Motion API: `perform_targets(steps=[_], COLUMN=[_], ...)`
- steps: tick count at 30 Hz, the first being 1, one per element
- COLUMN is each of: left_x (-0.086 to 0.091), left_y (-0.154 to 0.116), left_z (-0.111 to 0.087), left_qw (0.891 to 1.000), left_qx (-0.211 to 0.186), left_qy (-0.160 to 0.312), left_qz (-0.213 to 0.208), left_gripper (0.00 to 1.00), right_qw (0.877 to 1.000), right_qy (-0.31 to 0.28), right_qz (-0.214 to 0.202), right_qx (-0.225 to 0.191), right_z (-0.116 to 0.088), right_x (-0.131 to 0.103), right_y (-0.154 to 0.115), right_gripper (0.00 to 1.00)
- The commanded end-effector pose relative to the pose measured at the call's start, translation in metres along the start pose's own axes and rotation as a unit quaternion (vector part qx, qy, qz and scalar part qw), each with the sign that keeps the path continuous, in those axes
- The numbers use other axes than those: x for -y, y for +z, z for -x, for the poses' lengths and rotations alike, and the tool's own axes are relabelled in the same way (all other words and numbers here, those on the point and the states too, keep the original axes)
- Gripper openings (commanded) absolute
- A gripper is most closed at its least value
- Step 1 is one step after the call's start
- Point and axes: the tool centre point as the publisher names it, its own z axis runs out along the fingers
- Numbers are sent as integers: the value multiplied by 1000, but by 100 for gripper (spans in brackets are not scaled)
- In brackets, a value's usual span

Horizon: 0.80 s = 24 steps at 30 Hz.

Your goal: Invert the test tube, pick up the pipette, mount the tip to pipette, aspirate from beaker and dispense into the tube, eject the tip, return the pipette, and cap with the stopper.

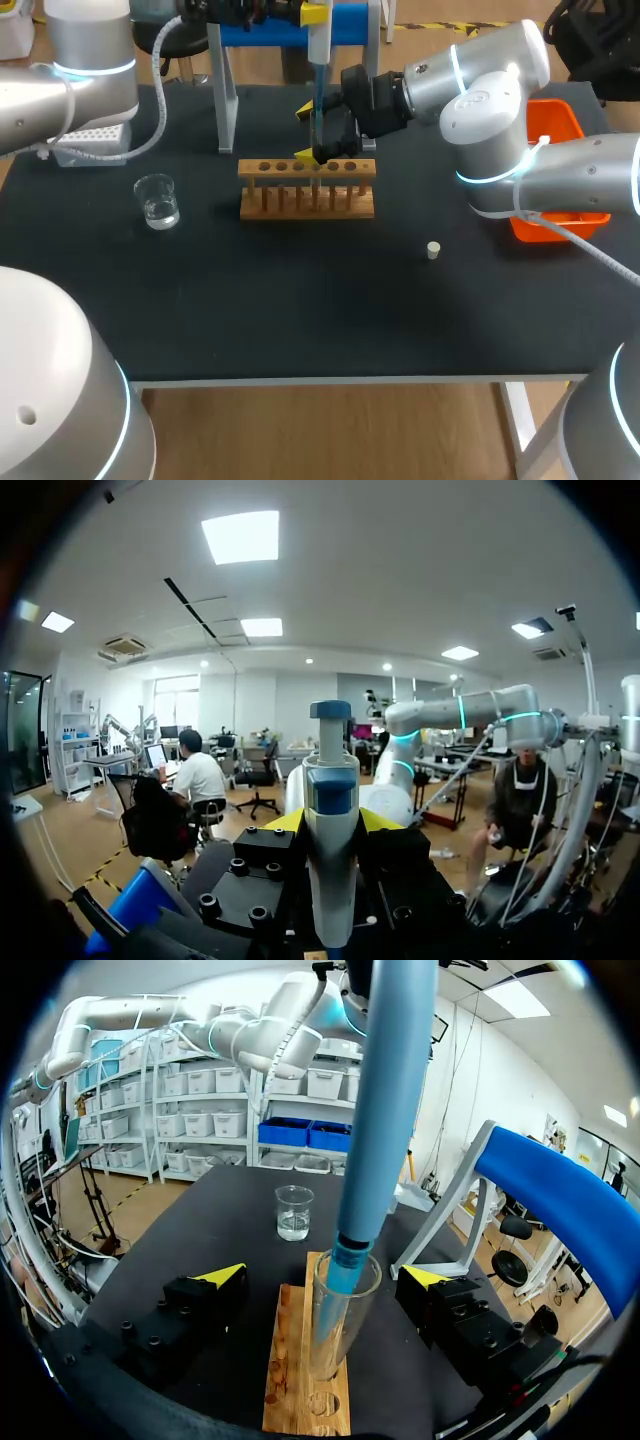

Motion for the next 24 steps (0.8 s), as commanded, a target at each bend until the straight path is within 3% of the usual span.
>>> perform_targets(steps=[1, 24], left_x=[-1, -9], left_y=[-1, -3], left_z=[1, 2], left_qw=[1000, 1000], left_qx=[-1, 2], left_qy=[0, -4], left_qz=[-1, -3], left_gripper=[0, 0], right_qw=[1000, 1000], right_qy=[0, 0], right_qz=[-1, -1], right_qx=[-2, -2], right_z=[1, 1], right_x=[0, 0], right_y=[-1, -1], right_gripper=[100, 100])
